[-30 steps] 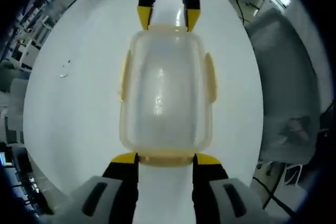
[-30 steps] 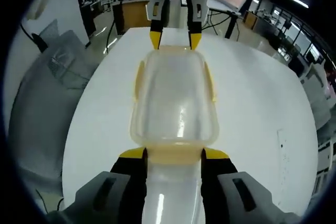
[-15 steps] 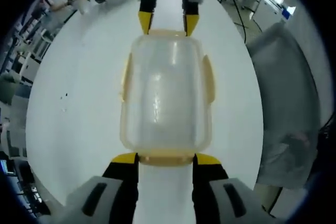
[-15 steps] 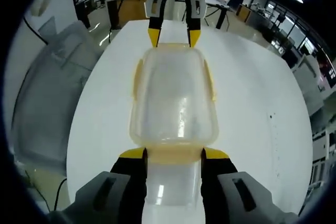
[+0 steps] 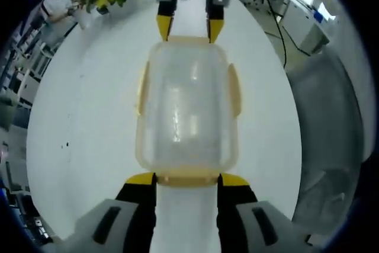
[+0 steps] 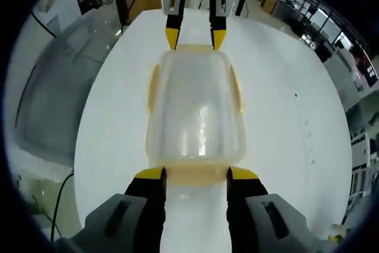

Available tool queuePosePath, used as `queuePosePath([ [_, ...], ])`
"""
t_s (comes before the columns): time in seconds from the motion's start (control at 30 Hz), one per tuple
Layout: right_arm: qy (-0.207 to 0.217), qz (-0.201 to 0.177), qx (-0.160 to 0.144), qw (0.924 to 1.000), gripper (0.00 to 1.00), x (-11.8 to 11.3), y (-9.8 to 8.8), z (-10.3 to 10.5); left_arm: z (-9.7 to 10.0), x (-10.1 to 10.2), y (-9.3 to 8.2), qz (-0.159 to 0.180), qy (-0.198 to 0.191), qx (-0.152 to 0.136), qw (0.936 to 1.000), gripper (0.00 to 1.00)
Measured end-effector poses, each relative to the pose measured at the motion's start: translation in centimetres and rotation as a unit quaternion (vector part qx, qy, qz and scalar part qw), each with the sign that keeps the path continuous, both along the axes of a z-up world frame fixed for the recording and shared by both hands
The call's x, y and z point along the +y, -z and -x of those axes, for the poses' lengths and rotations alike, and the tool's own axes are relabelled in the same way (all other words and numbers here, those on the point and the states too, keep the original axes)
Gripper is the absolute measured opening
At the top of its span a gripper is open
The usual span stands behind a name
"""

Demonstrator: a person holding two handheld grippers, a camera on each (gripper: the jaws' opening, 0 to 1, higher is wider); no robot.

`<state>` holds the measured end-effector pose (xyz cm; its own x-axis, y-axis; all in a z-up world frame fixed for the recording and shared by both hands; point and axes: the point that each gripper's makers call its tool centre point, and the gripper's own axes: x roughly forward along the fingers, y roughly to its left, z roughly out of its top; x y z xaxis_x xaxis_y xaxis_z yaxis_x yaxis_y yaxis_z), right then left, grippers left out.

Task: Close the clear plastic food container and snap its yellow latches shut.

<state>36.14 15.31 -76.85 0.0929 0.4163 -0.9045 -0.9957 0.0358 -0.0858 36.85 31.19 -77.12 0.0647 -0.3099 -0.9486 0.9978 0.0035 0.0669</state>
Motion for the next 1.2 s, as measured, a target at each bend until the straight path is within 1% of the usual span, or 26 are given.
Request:
queuePosePath([
  [0.1,0.006,0.001,0.004,1.0,0.37,-1.2,0.4,0.1,-0.1,-1.6,0.2,0.002,0.007,0.002,1.0,0.34],
  [0.23,0.012,0.006,0.01,0.9999,0.37,-2.9,0.9,0.3,-0.1,-3.0,0.5,0.003,0.011,0.007,0.9999,0.34],
  [0.4,0.015,0.004,0.009,0.9998,0.37,-3.7,1.1,0.3,-0.1,-3.8,1.0,-0.002,0.012,0.01,0.9999,0.34],
  [0.47,0.012,0.003,0.01,0.9999,0.37,-3.6,1.2,0.4,0.0,-3.8,1.1,-0.007,0.011,0.013,0.9998,0.34],
  [0.63,0.008,0.0,0.012,0.9999,0.37,-2.9,1.5,0.4,0.1,-2.9,1.2,-0.02,0.005,0.016,0.9997,0.34],
  [0.77,0.004,-0.003,0.014,0.9999,0.37,-2.4,1.6,0.3,0.2,-2.4,1.4,-0.023,0.0,0.018,0.9996,0.34],
  [0.83,0.002,0.0,0.016,0.9999,0.37,-2.4,2.0,0.3,0.3,-2.5,1.8,-0.023,0.0,0.019,0.9996,0.34],
  [0.87,0.008,0.004,0.028,0.9996,0.37,-2.6,2.2,0.7,0.4,-2.6,1.9,-0.025,0.005,0.018,0.9995,0.34],
  [0.97,0.007,-0.001,0.025,0.9997,0.37,-2.8,2.1,0.6,0.3,-2.8,1.8,-0.023,0.005,0.019,0.9995,0.34],
  [1.1,0.009,0.004,0.024,0.9997,0.37,-3.0,2.0,0.6,0.2,-3.1,1.7,-0.017,0.008,0.018,0.9997,0.35],
  [1.2,0.022,-0.003,0.039,0.999,0.37,-3.3,2.4,0.8,0.2,-3.2,1.8,-0.019,0.013,0.018,0.9996,0.35],
])
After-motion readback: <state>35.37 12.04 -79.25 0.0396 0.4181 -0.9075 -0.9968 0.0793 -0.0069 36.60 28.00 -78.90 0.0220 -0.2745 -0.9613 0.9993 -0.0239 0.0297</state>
